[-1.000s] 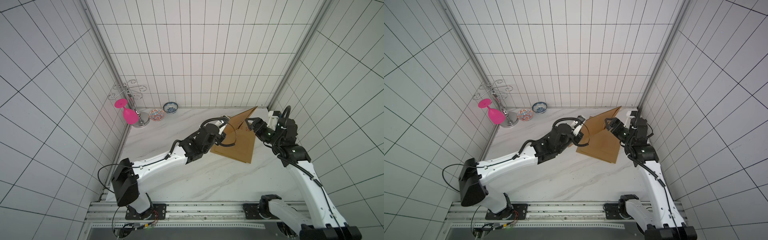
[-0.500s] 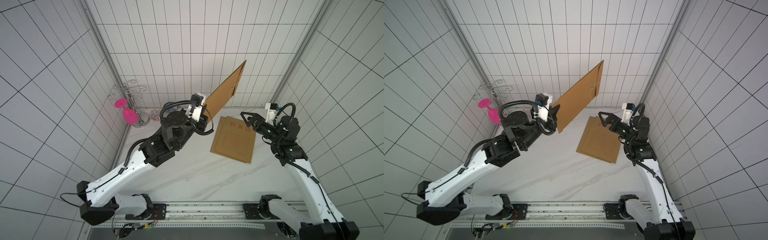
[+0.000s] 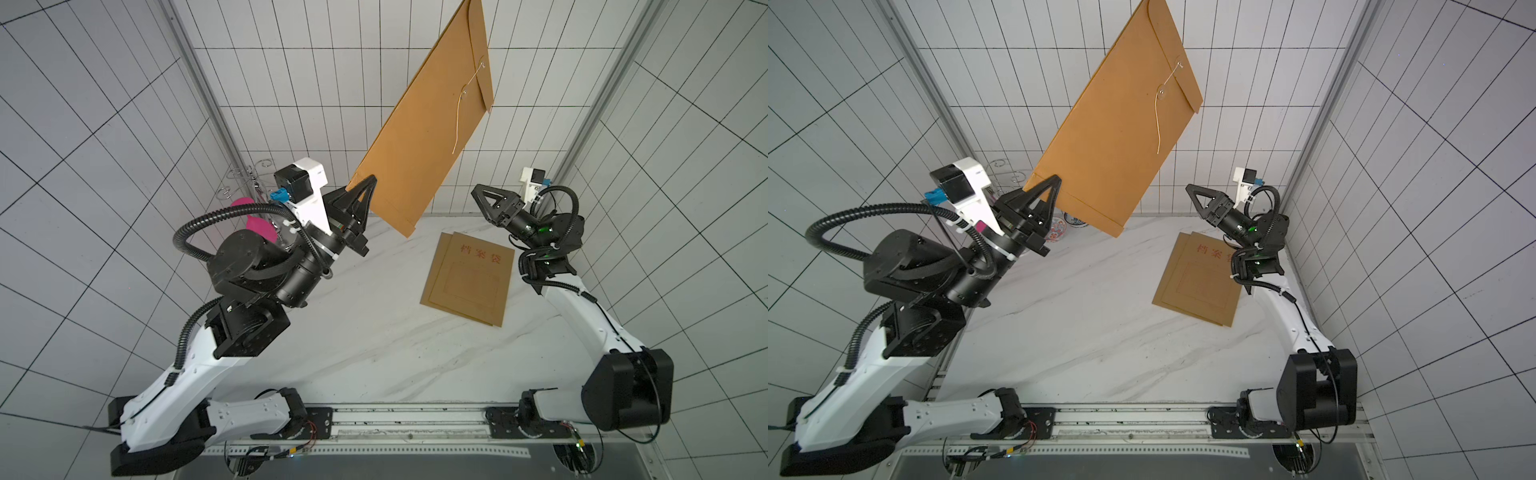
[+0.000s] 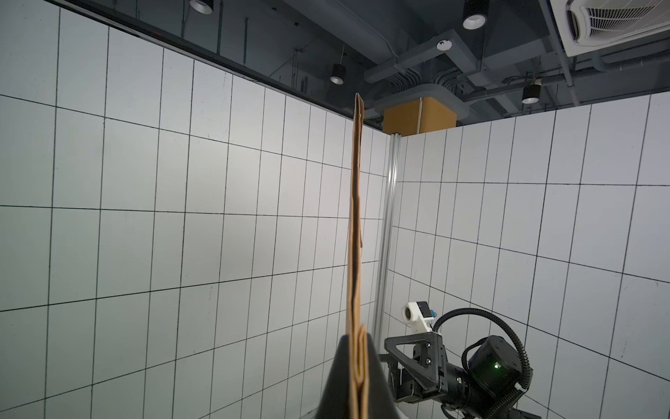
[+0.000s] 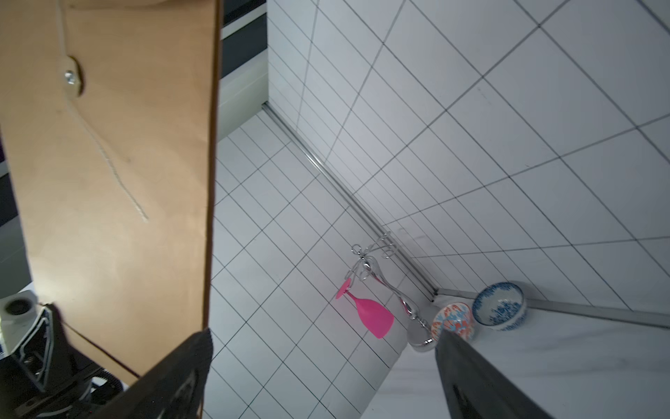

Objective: Open the file bag
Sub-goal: Pick up the file bag from the file bag.

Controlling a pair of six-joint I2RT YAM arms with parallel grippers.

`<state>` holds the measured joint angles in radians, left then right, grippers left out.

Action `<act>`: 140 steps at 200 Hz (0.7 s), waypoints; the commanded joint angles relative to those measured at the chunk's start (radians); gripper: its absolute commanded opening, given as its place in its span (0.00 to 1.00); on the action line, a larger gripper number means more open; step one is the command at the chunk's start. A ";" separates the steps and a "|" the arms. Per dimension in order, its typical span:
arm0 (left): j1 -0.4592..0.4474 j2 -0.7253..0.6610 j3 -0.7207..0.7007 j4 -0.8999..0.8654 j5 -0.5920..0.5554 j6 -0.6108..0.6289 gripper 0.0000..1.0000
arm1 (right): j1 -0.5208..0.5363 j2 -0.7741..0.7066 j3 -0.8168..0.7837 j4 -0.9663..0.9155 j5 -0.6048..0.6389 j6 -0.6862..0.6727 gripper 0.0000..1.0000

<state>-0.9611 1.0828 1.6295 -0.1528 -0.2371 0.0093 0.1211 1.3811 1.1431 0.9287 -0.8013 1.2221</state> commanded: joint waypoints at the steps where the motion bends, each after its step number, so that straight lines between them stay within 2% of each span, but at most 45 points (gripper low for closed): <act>1: 0.004 -0.007 0.014 0.057 0.062 -0.054 0.00 | 0.032 0.009 0.109 0.268 -0.034 0.127 0.98; 38: 0.004 -0.018 0.012 0.092 0.137 -0.075 0.00 | 0.079 0.030 0.213 0.166 -0.034 0.080 0.99; 70: 0.004 -0.029 0.010 0.112 0.193 -0.085 0.00 | 0.097 0.067 0.279 0.162 -0.019 0.101 0.98; 123: 0.004 -0.058 -0.019 0.112 0.163 -0.093 0.00 | 0.149 0.069 0.356 0.222 -0.051 0.145 1.00; 140: 0.004 -0.067 -0.034 0.113 0.144 -0.095 0.00 | 0.149 0.047 0.351 0.230 -0.034 0.151 0.92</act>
<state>-0.9607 1.0363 1.6135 -0.0769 -0.0746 -0.0685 0.2588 1.4742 1.4467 1.0637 -0.8330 1.3277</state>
